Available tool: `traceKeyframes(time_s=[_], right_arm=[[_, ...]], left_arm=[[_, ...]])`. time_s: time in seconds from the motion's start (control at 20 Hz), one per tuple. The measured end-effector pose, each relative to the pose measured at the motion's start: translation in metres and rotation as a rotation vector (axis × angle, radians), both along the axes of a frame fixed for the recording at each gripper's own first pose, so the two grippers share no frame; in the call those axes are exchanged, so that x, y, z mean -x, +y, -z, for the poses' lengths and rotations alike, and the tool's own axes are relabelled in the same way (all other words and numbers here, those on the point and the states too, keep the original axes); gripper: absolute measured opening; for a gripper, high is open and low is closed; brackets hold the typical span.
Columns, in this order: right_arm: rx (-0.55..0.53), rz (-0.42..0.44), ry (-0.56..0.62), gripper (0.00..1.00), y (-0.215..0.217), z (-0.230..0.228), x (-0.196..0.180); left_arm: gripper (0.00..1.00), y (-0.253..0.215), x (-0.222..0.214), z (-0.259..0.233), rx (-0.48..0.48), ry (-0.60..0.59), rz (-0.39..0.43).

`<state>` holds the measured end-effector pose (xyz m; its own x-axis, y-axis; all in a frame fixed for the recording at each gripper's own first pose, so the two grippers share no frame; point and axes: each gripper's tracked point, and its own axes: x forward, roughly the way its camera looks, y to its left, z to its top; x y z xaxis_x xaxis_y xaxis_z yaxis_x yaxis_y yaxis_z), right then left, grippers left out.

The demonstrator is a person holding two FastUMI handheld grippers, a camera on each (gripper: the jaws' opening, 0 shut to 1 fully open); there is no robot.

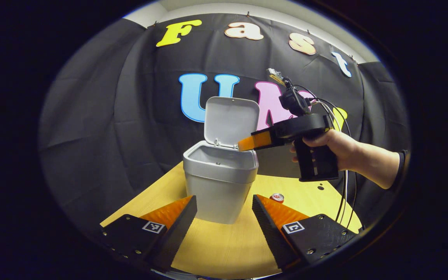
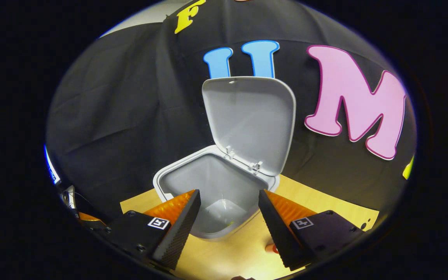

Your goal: Press the lid of the desktop garbage bin to open it, pick up the crumpled paper on the desktop and throw it into the bin, then pick up the pop can on the desktop and drop it into the bin, and finally close the garbage bin lid.

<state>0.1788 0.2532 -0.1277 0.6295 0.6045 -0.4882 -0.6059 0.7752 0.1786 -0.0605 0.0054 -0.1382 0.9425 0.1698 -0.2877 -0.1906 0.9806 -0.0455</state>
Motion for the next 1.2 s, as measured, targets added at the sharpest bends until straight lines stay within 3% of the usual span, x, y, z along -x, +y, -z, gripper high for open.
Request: traceKeyframes(time_s=[0.55, 0.95, 1.2], right_arm=[[-0.007, 0.220, -0.048, 0.97, -0.123, -0.016, 0.002], [0.025, 0.483, -0.135, 0.98, -0.240, 0.003, 0.031], [0.077, 0.683, -0.223, 0.98, -0.316, 0.027, 0.066]], left_arm=[[0.94, -0.038, -0.051, 0.068, -0.065, 0.088, 0.218], [0.94, -0.093, -0.103, 0.129, -0.049, 0.123, 0.355], [0.94, -0.118, -0.148, 0.177, 0.001, 0.174, 0.354]])
